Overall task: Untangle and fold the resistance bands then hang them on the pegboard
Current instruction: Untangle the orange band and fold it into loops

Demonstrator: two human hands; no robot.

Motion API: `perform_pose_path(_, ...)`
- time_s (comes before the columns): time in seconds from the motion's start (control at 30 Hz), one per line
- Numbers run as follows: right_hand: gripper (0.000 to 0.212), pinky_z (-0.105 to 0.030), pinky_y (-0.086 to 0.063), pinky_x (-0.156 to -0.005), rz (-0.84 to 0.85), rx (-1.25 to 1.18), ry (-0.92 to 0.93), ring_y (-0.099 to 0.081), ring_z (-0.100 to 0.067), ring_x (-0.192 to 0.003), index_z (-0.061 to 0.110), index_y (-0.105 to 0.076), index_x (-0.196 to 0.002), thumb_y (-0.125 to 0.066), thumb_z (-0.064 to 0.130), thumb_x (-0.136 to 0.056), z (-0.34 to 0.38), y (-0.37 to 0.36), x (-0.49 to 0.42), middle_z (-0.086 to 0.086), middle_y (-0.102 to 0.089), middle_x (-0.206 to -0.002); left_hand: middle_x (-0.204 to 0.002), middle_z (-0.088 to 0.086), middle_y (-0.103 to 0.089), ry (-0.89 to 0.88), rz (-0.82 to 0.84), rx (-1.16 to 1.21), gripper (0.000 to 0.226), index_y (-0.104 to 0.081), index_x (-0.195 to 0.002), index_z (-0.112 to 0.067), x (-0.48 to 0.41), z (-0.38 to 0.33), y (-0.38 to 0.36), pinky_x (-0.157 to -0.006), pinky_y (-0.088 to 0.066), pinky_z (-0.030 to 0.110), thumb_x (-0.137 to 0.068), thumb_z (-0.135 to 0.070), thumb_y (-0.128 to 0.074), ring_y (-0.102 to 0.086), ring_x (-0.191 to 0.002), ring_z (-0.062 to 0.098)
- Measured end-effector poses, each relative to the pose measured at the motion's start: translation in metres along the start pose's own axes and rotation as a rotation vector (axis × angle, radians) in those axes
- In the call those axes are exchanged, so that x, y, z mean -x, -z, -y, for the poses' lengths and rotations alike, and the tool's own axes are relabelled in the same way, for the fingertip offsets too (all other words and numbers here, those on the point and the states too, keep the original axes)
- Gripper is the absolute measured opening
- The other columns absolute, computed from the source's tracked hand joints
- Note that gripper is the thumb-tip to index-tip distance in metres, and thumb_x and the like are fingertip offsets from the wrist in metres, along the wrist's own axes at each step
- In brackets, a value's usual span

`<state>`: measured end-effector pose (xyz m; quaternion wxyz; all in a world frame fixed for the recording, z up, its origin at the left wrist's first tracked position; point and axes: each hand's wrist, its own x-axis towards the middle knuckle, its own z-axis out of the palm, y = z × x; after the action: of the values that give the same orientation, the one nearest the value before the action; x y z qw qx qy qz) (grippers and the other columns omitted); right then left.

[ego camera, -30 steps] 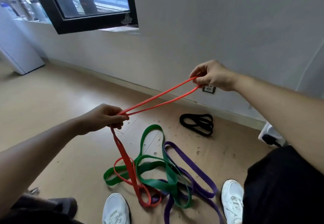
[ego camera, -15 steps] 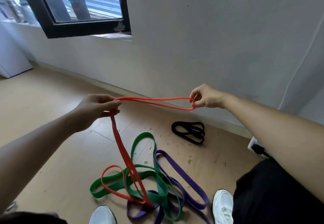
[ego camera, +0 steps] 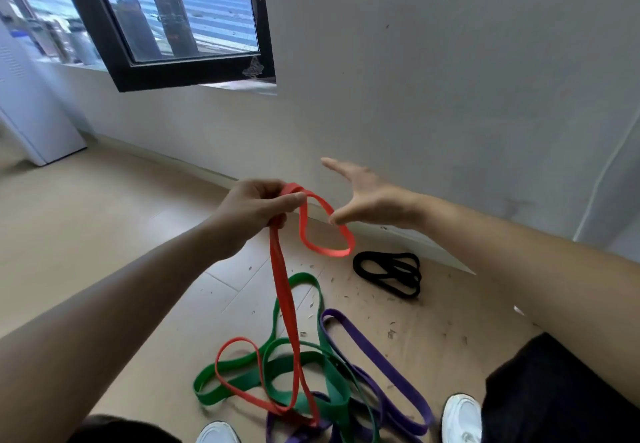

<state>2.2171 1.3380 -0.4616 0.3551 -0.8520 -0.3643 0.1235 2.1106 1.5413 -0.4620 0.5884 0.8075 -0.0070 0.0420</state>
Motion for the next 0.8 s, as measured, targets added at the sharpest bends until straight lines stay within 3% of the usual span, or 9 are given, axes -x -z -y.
perform_pose_path(0.1,0.084,-0.028,-0.029,-0.113,0.04,-0.128,0.089,-0.037,-0.01,-0.139,0.021,-0.04,-0.152,-0.082,0.02,-0.08,0.014,-0.002,0.002,0.0,-0.043,-0.155,-0.071,0.003,-0.061,-0.035,0.056,-0.193,0.024,-0.073,-0.099,-0.005,-0.002,-0.003,0.0,-0.062,-0.05,0.024,-0.09,-0.027,-0.069,-0.055,-0.063,0.013)
perform_pose_path(0.23,0.039,-0.015,-0.04,-0.093,0.21,-0.137,0.1,-0.055,-0.012,-0.124,0.017,-0.066,-0.124,-0.077,0.02,-0.087,0.015,-0.014,0.001,-0.001,-0.065,-0.128,-0.066,-0.003,-0.062,-0.105,0.224,-0.486,0.015,-0.073,-0.092,-0.013,-0.001,-0.011,0.002,-0.059,-0.05,0.025,-0.09,-0.028,-0.069,-0.056,-0.058,0.011)
perform_pose_path(0.3,0.024,-0.027,-0.054,-0.091,0.266,-0.143,0.112,-0.065,-0.018,-0.109,0.013,-0.071,-0.111,-0.076,0.018,-0.088,0.012,-0.018,0.001,-0.007,-0.07,-0.112,-0.067,-0.001,-0.064,-0.136,0.274,-0.58,0.014,-0.073,-0.09,-0.019,0.0,-0.013,0.003,-0.058,-0.05,0.031,-0.088,-0.033,-0.07,-0.057,-0.058,0.019)
perform_pose_path(0.37,0.019,-0.032,-0.059,-0.087,0.283,-0.155,0.11,-0.069,-0.017,-0.095,0.009,-0.073,-0.106,-0.075,0.018,-0.089,0.011,-0.018,0.002,-0.008,-0.071,-0.1,-0.07,0.003,-0.066,-0.154,0.268,-0.625,0.019,-0.075,-0.091,-0.02,0.002,-0.014,0.005,-0.058,-0.05,0.037,-0.084,-0.037,-0.072,-0.059,-0.061,0.028)
perform_pose_path(0.47,0.018,-0.025,-0.058,-0.077,0.264,-0.172,0.089,-0.07,-0.012,-0.082,0.004,-0.074,-0.104,-0.074,0.017,-0.09,0.01,-0.016,0.002,-0.006,-0.072,-0.092,-0.069,0.007,-0.067,-0.162,0.229,-0.653,0.024,-0.076,-0.093,-0.018,0.004,-0.015,0.006,-0.056,-0.051,0.041,-0.082,-0.039,-0.073,-0.059,-0.062,0.031)
perform_pose_path(0.6,0.014,-0.026,-0.058,-0.075,0.208,-0.145,0.115,-0.07,-0.014,-0.079,0.007,-0.075,-0.1,-0.072,0.018,-0.092,0.01,-0.005,0.003,-0.005,-0.073,-0.088,-0.067,0.003,-0.068,-0.14,0.182,-0.614,0.008,-0.076,-0.089,-0.016,0.002,-0.009,0.008,-0.062,-0.055,0.035,-0.085,-0.023,-0.077,-0.061,-0.059,0.02)
perform_pose_path(0.8,0.018,-0.031,-0.061,-0.081,-0.057,-0.366,0.184,-0.073,-0.022,-0.087,0.002,-0.074,-0.107,-0.07,0.012,-0.092,0.006,0.027,0.008,-0.011,-0.075,-0.094,-0.083,0.002,-0.076,-0.096,0.154,-0.54,0.007,-0.074,-0.091,-0.01,0.002,0.005,0.002,-0.083,-0.062,0.033,-0.091,-0.016,-0.07,-0.075,-0.081,0.014)
